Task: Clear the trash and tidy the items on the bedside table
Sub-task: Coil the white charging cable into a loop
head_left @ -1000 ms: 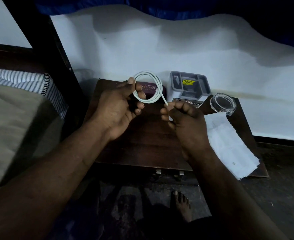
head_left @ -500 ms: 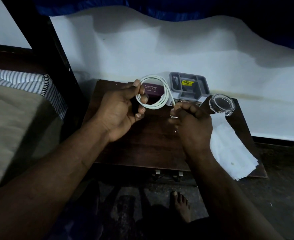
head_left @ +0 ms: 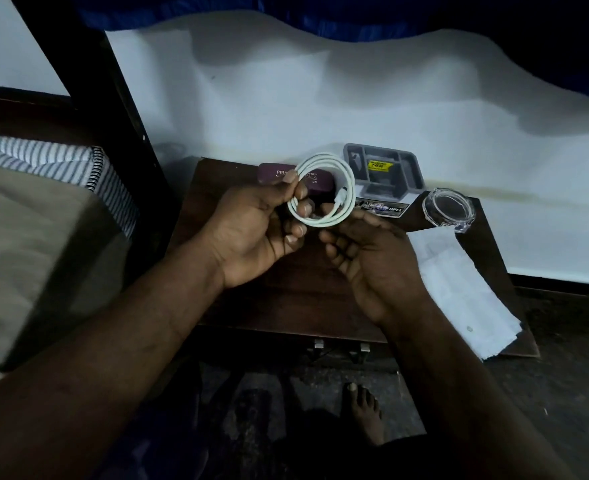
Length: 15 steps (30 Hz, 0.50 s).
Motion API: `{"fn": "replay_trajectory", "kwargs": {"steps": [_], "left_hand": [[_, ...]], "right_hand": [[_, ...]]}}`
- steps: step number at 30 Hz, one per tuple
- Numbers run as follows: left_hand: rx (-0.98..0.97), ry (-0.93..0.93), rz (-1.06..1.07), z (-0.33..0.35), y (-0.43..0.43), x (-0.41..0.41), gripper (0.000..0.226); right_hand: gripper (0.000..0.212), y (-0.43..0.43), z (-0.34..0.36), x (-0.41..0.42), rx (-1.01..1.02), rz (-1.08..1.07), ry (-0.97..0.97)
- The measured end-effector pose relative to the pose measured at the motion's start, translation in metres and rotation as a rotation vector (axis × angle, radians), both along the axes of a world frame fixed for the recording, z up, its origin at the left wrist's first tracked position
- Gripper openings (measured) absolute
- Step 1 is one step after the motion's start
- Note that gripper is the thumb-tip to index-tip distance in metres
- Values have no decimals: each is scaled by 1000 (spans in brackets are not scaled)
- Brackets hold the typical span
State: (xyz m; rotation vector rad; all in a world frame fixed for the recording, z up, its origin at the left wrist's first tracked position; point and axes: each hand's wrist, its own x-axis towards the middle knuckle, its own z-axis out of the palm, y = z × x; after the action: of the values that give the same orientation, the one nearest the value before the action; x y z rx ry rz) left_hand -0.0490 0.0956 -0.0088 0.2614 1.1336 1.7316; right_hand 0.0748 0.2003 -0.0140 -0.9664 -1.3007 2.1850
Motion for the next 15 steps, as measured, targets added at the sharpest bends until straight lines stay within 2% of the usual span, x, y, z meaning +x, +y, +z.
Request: {"fn": "replay_trajectory", "kwargs": {"steps": [3, 9, 11, 15], "left_hand": [[-35, 25, 33, -1, 0, 0, 30], [-97, 116, 100, -4, 1, 0, 30], [-113, 153, 122, -5, 2, 0, 30], [-152, 237, 109, -6, 2, 2, 30]], "right_hand": [[13, 2, 1, 2, -47, 8, 28], [15, 2, -1, 2, 21, 18, 0], [19, 2, -1, 1, 13, 49, -10], [40, 1, -2, -1, 68, 90, -65]]}}
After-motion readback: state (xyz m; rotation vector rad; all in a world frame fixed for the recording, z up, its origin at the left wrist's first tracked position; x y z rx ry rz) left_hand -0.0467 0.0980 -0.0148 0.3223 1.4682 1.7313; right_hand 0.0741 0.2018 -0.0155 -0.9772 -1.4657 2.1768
